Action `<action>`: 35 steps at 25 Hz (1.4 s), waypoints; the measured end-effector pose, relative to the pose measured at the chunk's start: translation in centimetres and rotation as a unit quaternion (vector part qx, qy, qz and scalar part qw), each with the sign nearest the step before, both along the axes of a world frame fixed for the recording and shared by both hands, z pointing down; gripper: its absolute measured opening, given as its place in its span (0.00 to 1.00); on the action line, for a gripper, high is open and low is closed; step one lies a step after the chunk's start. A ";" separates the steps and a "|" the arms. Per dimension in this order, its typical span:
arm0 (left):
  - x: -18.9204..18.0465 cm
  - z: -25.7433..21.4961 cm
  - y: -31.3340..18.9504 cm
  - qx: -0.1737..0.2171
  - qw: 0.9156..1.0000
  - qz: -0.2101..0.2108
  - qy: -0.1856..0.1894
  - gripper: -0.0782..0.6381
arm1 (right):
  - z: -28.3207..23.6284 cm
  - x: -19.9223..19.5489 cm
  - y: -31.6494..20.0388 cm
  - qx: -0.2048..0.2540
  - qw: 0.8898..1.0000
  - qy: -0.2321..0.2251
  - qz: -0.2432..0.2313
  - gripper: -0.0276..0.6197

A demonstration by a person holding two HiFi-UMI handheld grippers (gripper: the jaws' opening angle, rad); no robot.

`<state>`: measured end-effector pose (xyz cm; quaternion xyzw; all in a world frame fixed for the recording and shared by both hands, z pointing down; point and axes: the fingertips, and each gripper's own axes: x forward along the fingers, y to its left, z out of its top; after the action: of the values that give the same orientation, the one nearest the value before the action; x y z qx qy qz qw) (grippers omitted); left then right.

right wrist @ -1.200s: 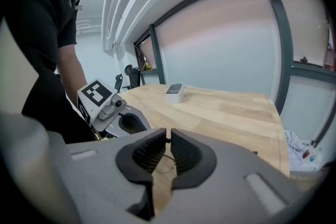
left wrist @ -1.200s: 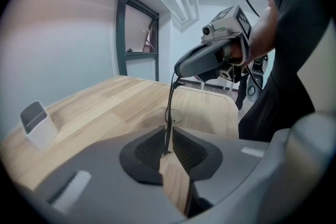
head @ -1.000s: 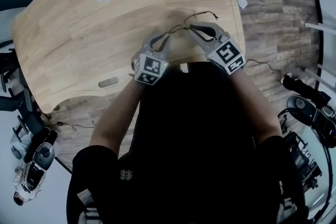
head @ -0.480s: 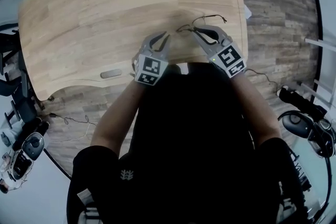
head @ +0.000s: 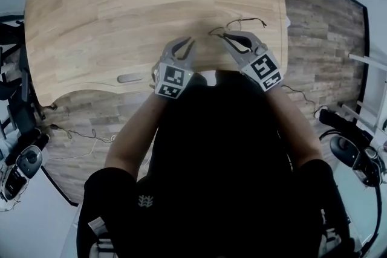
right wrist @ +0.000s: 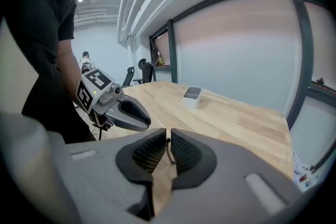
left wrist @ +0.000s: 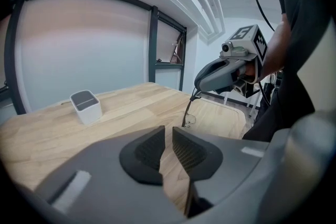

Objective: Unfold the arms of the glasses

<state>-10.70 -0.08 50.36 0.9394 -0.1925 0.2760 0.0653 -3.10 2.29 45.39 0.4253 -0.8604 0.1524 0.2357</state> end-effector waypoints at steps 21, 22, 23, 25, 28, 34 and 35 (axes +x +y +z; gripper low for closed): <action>-2.0 -4.1 0.1 0.026 0.999 -0.027 0.017 0.18 | -4.7 -4.5 0.7 0.061 0.994 -0.061 -0.071 0.09; -1.7 -4.5 -0.1 0.028 0.999 -0.029 0.023 0.18 | -5.4 -4.2 0.7 0.073 0.993 -0.065 -0.069 0.09; -1.3 -5.1 -0.3 0.030 0.999 -0.031 0.030 0.18 | -6.0 -3.5 0.6 0.084 0.992 -0.067 -0.059 0.09; -0.5 -6.4 -0.6 0.035 0.998 -0.034 0.045 0.18 | -6.9 -1.5 0.3 0.099 0.993 -0.059 -0.029 0.09; 0.4 -7.9 -1.4 0.035 0.996 -0.047 0.062 0.18 | -7.6 2.0 0.0 0.108 0.993 -0.044 0.016 0.09; 1.4 -10.4 -2.8 0.048 0.993 -0.078 0.076 0.16 | -8.6 7.1 -0.1 0.111 0.991 -0.032 0.069 0.09; 1.5 -10.9 -2.9 0.051 0.992 -0.083 0.081 0.15 | -8.6 7.8 -0.2 0.112 0.990 -0.033 0.077 0.09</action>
<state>-9.19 -2.95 39.44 0.9416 -0.2774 0.1826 0.0552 4.71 2.09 36.74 0.5085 -0.8443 0.0864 0.1455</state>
